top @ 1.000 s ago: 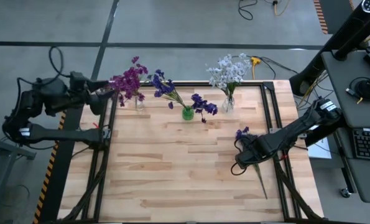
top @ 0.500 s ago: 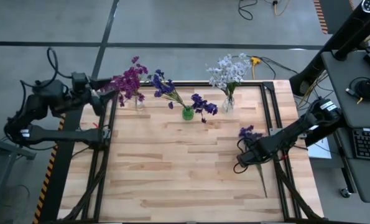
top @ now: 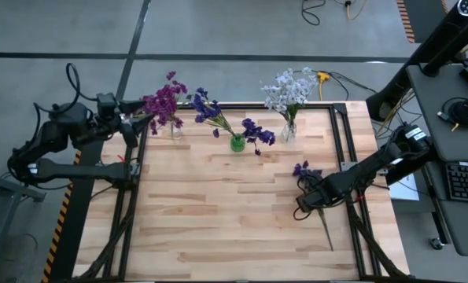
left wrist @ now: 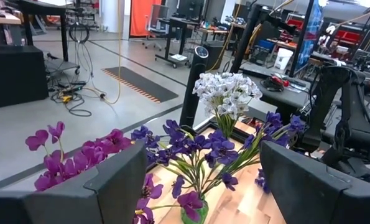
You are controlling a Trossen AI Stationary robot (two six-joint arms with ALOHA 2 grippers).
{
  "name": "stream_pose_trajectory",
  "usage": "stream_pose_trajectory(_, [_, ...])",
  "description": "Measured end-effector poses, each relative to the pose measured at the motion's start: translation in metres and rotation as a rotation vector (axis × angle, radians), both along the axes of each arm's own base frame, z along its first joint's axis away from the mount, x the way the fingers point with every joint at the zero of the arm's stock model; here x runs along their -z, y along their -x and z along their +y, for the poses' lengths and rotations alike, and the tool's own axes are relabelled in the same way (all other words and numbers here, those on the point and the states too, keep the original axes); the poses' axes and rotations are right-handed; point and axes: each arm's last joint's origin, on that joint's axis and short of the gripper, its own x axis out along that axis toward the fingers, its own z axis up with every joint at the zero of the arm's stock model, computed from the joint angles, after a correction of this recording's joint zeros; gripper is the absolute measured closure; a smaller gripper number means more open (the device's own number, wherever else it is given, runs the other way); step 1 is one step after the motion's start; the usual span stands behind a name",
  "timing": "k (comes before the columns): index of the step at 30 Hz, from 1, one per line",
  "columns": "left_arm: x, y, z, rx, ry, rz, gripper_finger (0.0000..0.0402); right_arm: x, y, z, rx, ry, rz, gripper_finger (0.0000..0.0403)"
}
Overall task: Sort flowers into vase by color
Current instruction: Put the blue flowers into the green flower vase
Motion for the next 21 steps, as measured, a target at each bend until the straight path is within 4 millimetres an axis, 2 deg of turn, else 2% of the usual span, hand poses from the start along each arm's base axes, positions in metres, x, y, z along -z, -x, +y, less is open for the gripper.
stream_pose_trajectory(6, [0.0,0.002,0.0,0.002,-0.012,0.0,0.0108,-0.003,-0.003,0.001,-0.045,-0.002,-0.011,0.0382])
stream_pose_trajectory(11, [-0.001,0.003,0.0,0.001,-0.013,-0.003,0.0108,-0.015,-0.012,0.006,-0.08,-0.018,-0.047,0.0389])
stream_pose_trajectory(17, [0.0,0.003,0.0,0.001,-0.011,0.008,0.0108,-0.055,-0.039,0.021,-0.236,0.017,-0.24,0.0389])
stream_pose_trajectory(21, [0.001,0.003,0.0,0.0,-0.01,0.011,0.0108,-0.088,-0.061,0.035,-0.369,0.145,-0.49,0.039])
